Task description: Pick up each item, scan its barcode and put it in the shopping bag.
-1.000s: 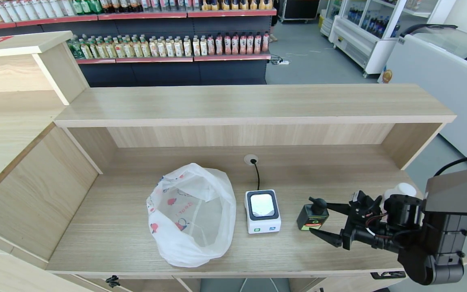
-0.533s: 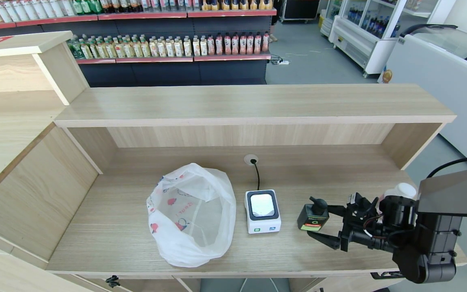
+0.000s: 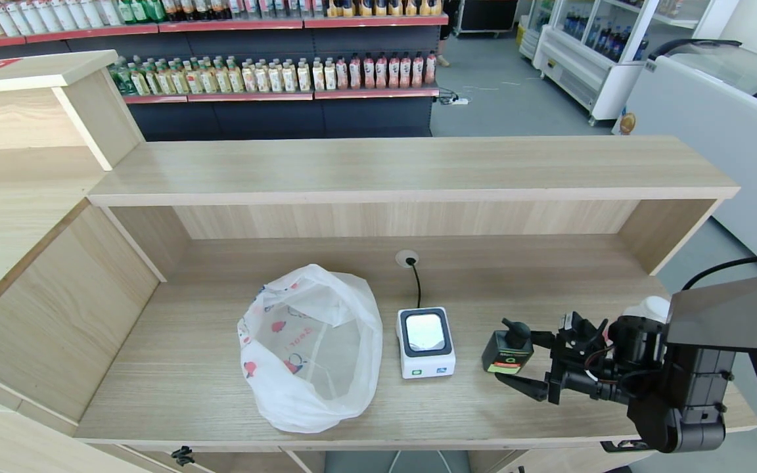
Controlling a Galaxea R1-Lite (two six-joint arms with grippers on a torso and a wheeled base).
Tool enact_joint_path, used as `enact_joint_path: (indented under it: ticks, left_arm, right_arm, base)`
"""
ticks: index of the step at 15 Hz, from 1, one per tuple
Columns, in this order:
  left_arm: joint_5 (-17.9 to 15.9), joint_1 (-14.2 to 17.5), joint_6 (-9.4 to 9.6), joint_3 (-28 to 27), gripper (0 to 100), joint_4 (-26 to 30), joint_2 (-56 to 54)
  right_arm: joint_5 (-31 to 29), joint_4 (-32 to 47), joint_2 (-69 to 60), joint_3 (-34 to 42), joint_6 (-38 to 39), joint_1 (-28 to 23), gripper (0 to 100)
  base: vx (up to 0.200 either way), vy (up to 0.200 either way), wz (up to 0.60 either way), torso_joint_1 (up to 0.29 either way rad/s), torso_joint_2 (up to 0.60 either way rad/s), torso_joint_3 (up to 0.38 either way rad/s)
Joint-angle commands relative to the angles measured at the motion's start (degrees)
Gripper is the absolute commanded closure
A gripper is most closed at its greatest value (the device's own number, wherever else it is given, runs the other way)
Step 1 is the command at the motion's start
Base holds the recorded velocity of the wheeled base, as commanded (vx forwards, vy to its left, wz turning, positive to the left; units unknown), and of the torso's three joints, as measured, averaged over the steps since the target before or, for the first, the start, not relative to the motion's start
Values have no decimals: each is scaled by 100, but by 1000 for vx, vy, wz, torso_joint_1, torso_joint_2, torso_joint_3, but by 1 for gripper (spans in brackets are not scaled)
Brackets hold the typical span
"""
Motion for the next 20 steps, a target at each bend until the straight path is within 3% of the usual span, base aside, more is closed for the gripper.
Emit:
enact_joint_path:
  ticks: [1,8,11,13,16,18,20]
  left_arm:
    - [-4,5,-2,0,0,-2,-2]
    - [-4,5,-2,0,0,-2,-2]
    - [5,-4,-2,0,0,-2,-2]
    - [-4,5,-2,0,0,-2,-2]
    - [-4,5,-2,0,0,-2,-2]
    - [5,5,-2,0,0,-2,-2]
    - [-4,5,-2,0,0,-2,-2]
  right_arm:
    - [75,-6,82,-84,45,19,100]
    - [128,-6,-111,83,-131,-16,100]
    - [172,-6,-972,690,-623,-60,100]
    - [506,-6,-2141,874,-597,81,100]
    - [347,-6,-3899,567,-570,608,100]
    - [330,-6,-4558,250,-992,995,100]
    - [312,-6,-4813,347,-2434,1311,100]
  base:
    - [0,0,0,0,0,0]
    - [0,0,0,0,0,0]
    - [0,0,0,0,0,0]
    - [0,0,0,0,0,0]
    - [0,0,0,0,0,0]
    - [0,0,0,0,0,0]
    - [0,0,0,0,0,0]
